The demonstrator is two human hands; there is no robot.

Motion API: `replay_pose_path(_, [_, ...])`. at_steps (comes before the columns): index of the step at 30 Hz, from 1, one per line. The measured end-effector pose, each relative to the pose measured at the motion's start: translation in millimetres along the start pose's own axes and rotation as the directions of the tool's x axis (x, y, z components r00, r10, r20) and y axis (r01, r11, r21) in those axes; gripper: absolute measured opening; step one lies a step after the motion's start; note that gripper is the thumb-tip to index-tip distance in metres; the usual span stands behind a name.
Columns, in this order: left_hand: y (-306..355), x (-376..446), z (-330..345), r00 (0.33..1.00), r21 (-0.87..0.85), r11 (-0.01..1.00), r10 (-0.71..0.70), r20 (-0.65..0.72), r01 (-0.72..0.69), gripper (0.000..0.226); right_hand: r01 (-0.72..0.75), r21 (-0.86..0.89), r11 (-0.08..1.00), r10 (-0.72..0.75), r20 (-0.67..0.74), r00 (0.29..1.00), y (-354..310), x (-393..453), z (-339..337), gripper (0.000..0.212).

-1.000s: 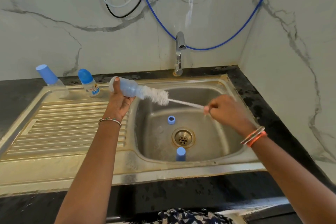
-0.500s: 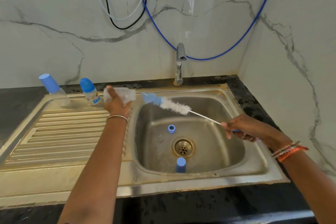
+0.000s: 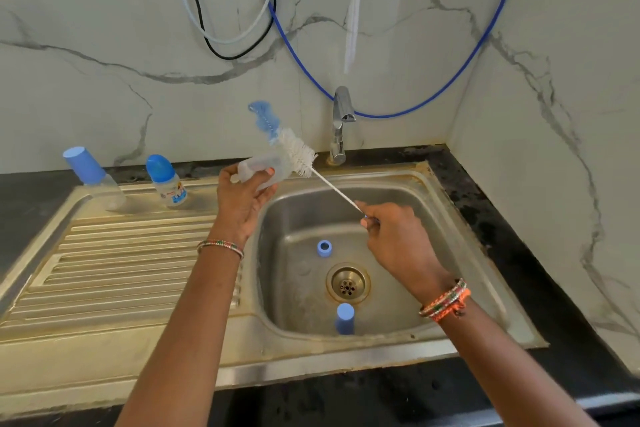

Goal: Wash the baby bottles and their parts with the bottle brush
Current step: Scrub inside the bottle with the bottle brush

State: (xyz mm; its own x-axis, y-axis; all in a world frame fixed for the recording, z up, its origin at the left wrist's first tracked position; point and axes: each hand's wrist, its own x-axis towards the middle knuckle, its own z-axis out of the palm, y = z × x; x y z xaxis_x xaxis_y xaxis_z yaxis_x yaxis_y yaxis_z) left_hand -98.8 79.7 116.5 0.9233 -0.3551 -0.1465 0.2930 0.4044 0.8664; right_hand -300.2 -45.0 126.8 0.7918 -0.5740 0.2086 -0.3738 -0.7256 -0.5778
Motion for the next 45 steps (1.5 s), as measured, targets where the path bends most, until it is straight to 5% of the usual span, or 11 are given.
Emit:
replay_pose_path(5, [1.7,-3.8,-10.1,0.979,0.009,0.996,0.083,0.184,-0.086,0.041,-0.033,-0.061,0.998,0.031,-0.036,0.999,-18.2,3.2,1.7,0.023])
replay_pose_path(9, [6.5,1.9,-16.2,0.982,-0.121,0.982,0.159,0.102,-0.147,0.044,-0.029,-0.132,0.991,0.030,0.004,1.000,-22.2,-7.2,-4.0,0.021])
replay_pose_path(14, [4.2,-5.4,-13.8,0.923,0.063,0.975,0.181,0.340,-0.215,0.058,-0.031,-0.068,0.997,0.029,-0.022,0.999,-25.9,-3.2,-14.7,0.019])
replay_pose_path(20, [14.5,8.6,-27.3,0.925,-0.008,0.964,0.259,0.279,-0.267,0.053,-0.023,-0.132,0.991,0.026,0.018,1.000,-38.8,-10.1,-26.5,0.024])
replay_pose_path(25, [-2.1,-6.6,-19.9,0.801,0.077,0.937,0.246,0.546,-0.341,0.061,-0.058,-0.169,0.984,0.059,0.003,0.998,-50.7,0.6,-30.3,0.013])
replay_pose_path(31, [9.7,4.8,-34.9,0.889,0.003,0.952,0.284,0.360,-0.306,0.059,-0.069,-0.230,0.971,0.071,0.003,0.997,-61.8,-18.9,-46.1,0.018])
replay_pose_path(37, [19.3,-7.0,-20.7,0.734,0.195,0.870,0.239,0.636,-0.452,0.059,-0.081,-0.240,0.967,0.086,0.008,0.996,-74.9,-4.2,-39.3,0.028])
replay_pose_path(45, [32.3,7.3,-29.7,0.745,0.286,0.813,0.245,0.621,-0.506,0.060,-0.102,-0.296,0.950,0.093,-0.047,0.995,-66.7,-24.0,-60.4,0.021])
